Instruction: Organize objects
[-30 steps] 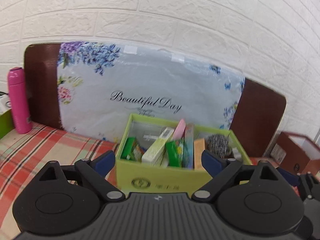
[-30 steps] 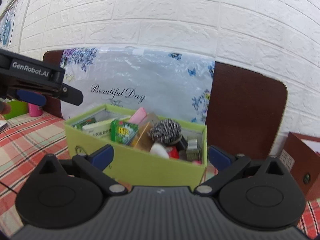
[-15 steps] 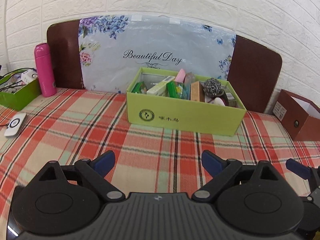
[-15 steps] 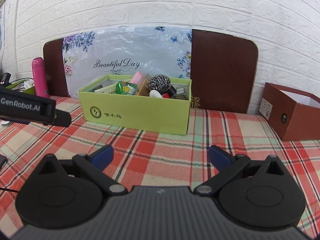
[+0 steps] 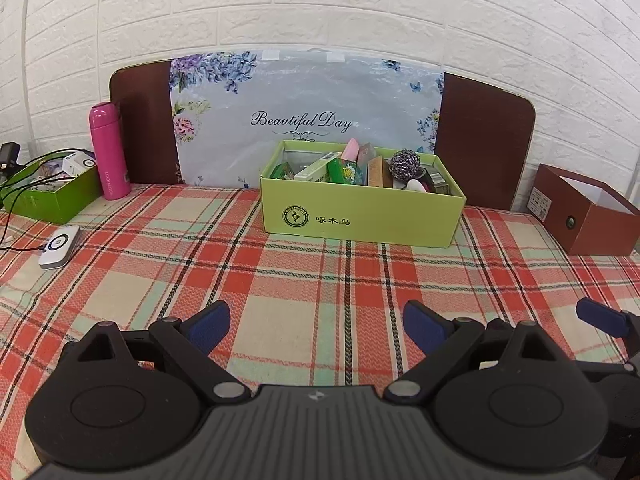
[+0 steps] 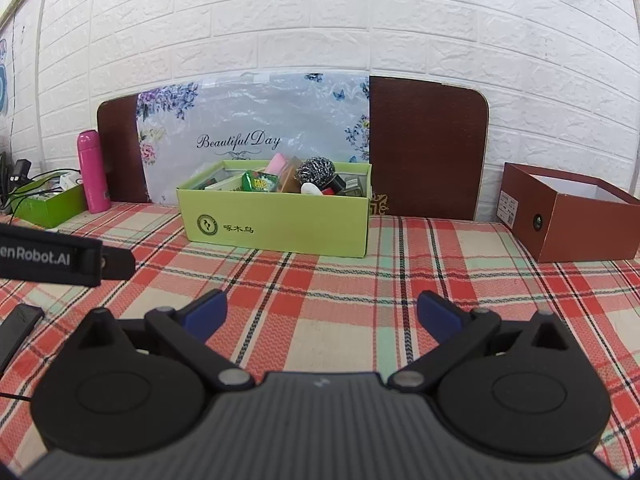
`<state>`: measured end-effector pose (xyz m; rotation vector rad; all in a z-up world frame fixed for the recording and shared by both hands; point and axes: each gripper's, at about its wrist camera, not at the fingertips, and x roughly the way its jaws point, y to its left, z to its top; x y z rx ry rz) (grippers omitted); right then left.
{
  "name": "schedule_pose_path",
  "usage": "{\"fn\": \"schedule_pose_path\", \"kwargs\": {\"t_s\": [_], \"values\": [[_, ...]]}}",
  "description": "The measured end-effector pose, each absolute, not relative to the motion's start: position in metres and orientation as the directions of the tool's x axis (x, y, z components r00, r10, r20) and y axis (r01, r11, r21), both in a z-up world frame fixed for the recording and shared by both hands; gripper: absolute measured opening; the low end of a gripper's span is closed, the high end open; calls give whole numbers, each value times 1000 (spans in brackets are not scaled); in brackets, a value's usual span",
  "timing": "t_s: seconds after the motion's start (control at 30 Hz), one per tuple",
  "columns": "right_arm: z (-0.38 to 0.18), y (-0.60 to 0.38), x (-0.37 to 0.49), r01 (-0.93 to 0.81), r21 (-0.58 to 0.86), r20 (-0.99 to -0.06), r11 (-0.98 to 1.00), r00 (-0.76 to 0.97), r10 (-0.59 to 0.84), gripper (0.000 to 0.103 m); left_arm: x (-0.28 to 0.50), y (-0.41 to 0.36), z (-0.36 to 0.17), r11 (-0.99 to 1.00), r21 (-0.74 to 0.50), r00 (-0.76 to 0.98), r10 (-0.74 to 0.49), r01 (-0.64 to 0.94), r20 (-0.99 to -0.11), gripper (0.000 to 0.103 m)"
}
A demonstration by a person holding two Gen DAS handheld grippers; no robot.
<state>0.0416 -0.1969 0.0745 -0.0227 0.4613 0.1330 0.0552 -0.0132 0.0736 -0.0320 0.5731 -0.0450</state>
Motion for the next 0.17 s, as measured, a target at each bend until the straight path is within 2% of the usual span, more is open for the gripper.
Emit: {"fn": "schedule_pose_path", "kwargs": {"t_s": [0.17], "values": [[76,-198,32,-129,10,-439,992,891,120,103,46,-16,71,998,-39,837,-59,45,-544,96]]}}
